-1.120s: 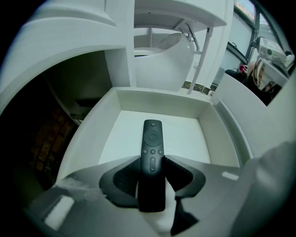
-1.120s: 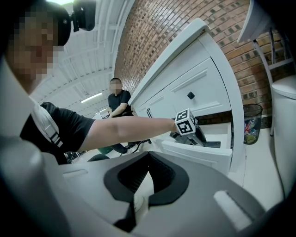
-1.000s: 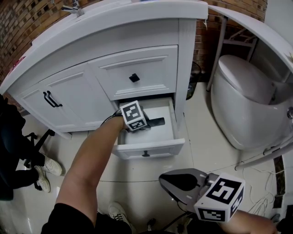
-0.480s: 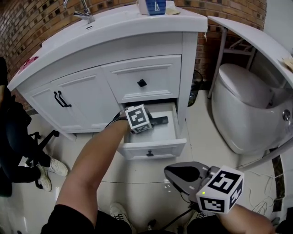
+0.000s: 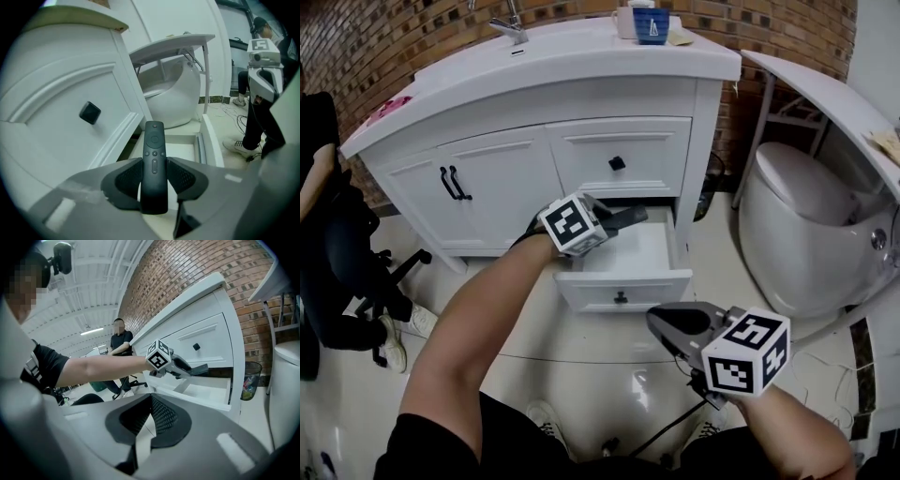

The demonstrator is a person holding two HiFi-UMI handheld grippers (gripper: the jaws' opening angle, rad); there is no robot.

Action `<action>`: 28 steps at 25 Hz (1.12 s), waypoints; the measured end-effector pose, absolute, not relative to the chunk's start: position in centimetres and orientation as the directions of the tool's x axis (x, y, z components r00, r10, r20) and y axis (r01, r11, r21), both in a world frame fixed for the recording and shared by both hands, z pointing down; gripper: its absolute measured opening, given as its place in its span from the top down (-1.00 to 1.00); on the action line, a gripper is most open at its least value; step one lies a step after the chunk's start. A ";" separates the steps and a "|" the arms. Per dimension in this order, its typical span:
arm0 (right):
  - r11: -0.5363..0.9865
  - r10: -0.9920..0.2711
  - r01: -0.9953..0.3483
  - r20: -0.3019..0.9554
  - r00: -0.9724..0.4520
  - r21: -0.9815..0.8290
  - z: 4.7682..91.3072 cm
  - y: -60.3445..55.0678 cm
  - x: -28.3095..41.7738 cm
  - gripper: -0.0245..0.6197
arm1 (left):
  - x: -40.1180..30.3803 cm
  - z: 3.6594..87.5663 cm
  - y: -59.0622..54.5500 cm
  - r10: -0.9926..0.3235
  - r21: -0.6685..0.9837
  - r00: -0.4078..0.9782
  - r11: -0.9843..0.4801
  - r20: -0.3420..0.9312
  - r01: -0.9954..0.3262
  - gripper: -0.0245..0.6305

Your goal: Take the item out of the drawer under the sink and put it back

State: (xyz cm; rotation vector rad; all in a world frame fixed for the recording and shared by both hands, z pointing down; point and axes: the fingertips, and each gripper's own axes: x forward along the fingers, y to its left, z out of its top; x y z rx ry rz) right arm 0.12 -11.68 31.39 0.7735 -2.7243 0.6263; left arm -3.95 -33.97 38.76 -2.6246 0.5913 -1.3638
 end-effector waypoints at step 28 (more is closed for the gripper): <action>0.743 -0.506 -0.584 0.296 -0.810 -0.328 29.6 -9.6 -0.2 0.91 | -10.3 25.3 -12.2 -0.533 0.008 0.802 -0.832 0.269 -0.555 0.41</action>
